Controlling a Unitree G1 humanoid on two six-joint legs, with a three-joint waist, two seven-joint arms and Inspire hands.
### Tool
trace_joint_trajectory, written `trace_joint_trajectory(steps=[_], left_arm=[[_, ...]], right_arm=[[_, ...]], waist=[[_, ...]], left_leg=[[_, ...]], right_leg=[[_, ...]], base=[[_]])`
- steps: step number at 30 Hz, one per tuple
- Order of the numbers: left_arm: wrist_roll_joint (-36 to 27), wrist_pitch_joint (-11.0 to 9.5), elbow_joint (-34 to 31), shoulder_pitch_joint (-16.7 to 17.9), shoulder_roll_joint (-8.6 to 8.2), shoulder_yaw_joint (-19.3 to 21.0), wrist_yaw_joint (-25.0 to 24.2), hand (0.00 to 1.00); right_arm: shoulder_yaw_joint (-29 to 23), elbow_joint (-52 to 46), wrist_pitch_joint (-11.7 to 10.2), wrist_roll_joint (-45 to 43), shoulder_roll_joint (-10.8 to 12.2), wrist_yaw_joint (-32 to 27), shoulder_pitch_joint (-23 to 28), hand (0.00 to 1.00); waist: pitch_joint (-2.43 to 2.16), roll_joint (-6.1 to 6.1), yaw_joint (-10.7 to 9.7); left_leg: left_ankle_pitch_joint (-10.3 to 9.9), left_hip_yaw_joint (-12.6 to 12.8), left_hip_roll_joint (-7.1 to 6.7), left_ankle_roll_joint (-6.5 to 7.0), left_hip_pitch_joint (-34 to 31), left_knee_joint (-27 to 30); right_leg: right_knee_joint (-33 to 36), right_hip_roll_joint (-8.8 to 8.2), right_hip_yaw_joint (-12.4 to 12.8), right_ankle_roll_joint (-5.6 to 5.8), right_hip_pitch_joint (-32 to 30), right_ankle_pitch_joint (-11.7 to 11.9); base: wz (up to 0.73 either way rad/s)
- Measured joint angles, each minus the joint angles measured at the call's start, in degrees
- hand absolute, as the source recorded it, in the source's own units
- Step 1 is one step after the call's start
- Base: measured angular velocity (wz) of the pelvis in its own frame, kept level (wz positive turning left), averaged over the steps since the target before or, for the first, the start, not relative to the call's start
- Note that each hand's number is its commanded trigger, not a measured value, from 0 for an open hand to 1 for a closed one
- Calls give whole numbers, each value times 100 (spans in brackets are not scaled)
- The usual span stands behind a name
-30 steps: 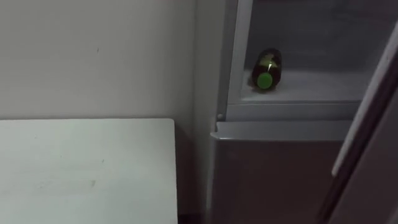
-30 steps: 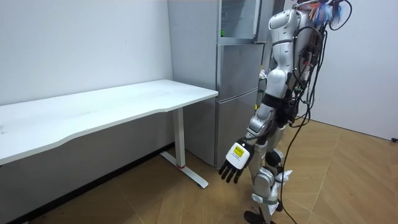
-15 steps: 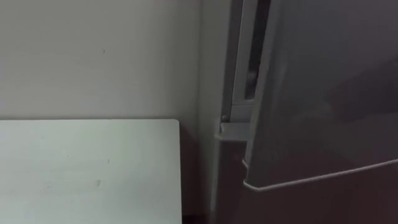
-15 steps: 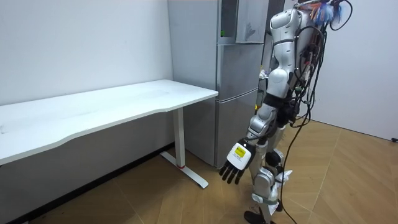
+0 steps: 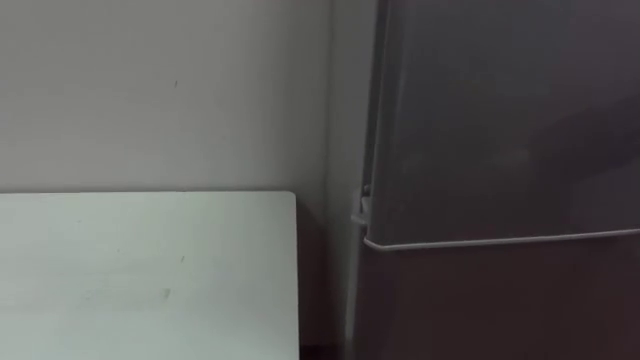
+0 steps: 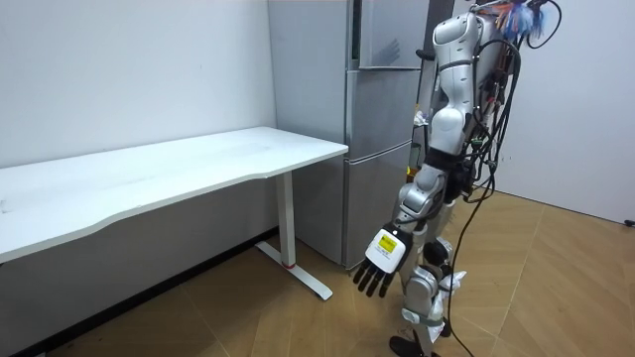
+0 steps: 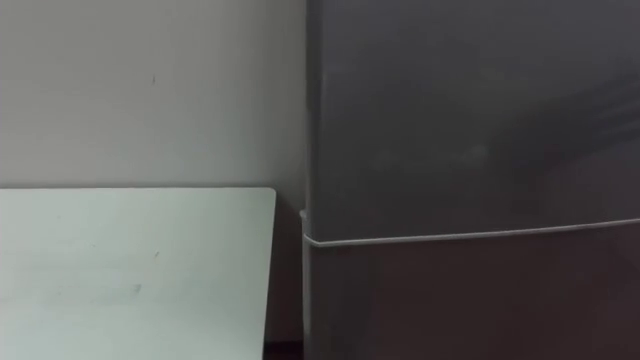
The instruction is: Put the bottle in the upper fridge
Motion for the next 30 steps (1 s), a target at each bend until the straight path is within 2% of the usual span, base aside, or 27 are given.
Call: trace_joint_trajectory(steps=[9, 16, 19, 21, 25, 27, 28, 30], left_arm=[[142, -1, 3, 2, -2, 11, -5, 0], [188, -3, 14, -3, -2, 11, -6, 0], [225, 5, 13, -39, -6, 10, -6, 0], [270, 50, 12, -127, -6, -42, -6, 0], [408, 119, -3, -257, -4, -237, -7, 0], [506, 126, -2, -301, -5, -264, -19, 0], [505, 129, -1, -342, -4, -264, -19, 0], [504, 130, -15, -357, -4, -267, -22, 0]], right_arm=[[0, 0, -2, 0, 0, 210, 0, 0], [33, 1, -6, -4, 0, 196, 0, 0], [262, 1, -6, -7, 1, 217, -5, 0], [613, 2, -4, -193, 1, 261, -65, 0], [1115, 91, -3, -395, 15, 605, -185, 0], [1218, 153, 12, -428, 16, 666, -210, 0], [1325, 244, 11, -440, 17, 672, -277, 0], [1333, 356, 11, -467, 116, 643, -424, 0]], waist=[[-2, 48, 19], [-1, 65, 109], [-1, 67, 139], [5, 79, 154], [13, 76, 159], [18, 69, 203], [31, 73, 296], [35, 69, 319]], left_leg=[[0, 0, 2, 0, 0, -5], [0, 0, 3, 0, 1, -5], [1, 0, 7, 1, 2, 4], [1, 0, 5, 1, -15, 33], [0, -17, 0, 0, 17, 54], [0, -3, 5, 0, 45, 44], [0, 7, 10, 0, 85, 23], [0, -14, 18, 0, 89, -10]], right_leg=[[0, -1, -2, 0, -3, 0], [2, -2, -5, -1, -7, -2], [18, -7, 1, -1, -7, -2], [22, -14, -15, 0, -10, -1], [8, -17, -54, -3, 65, 3], [9, -6, 0, -5, 89, 4], [14, 8, 46, -15, 90, 11], [13, 3, 34, -15, 133, 10]], base=[[0], [0], [0], [0], [4], [-7], [-13], [-5]])
